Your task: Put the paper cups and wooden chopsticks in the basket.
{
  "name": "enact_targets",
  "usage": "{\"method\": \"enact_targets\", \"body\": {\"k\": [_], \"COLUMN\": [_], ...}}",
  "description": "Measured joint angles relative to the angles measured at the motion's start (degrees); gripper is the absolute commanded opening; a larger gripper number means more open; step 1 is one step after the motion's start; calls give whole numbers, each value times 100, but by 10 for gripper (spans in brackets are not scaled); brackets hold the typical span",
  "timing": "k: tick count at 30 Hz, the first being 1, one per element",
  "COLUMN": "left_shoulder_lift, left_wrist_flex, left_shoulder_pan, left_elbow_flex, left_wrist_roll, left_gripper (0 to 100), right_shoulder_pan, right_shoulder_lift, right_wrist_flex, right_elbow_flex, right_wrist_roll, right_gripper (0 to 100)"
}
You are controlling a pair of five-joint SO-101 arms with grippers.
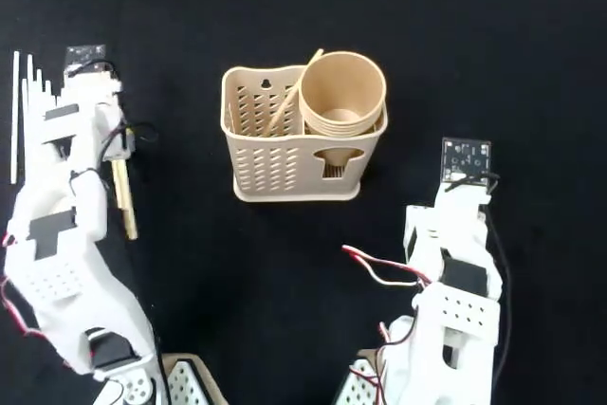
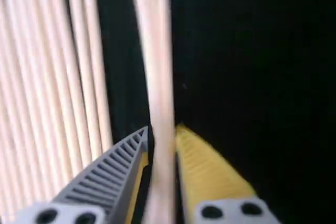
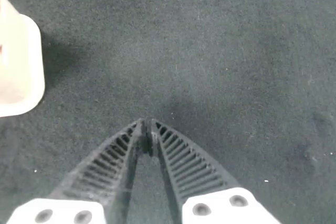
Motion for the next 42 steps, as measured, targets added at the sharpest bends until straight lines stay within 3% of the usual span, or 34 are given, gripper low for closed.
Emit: {"method": "enact_targets", "body": {"k": [12, 21, 27, 32, 39, 42], "left_shoulder_lift": [-1108, -3763, -6075, -7947, -9837, -10110], "left_wrist_flex": [1310, 2242, 2356, 1582, -624, -1415], "left_shoulder_pan": [325, 1037, 1723, 2382, 2945, 2980], "left_elbow_flex": [-167, -167, -158, 273, 2040, 2875], "left_wrist_roll": [0, 0, 123, 826, 1521, 2224], "left_gripper": [29, 29, 29, 29, 29, 29], "right_shoulder_pan": [0, 0, 0, 0, 0, 0], "right_shoulder_lift": [0, 0, 0, 0, 0, 0], "right_wrist_flex": [0, 0, 0, 0, 0, 0], "right_elbow_flex": [0, 0, 0, 0, 0, 0], "right_wrist_roll": [0, 0, 0, 0, 0, 0], "right_gripper": [15, 15, 15, 15, 15, 15]}}
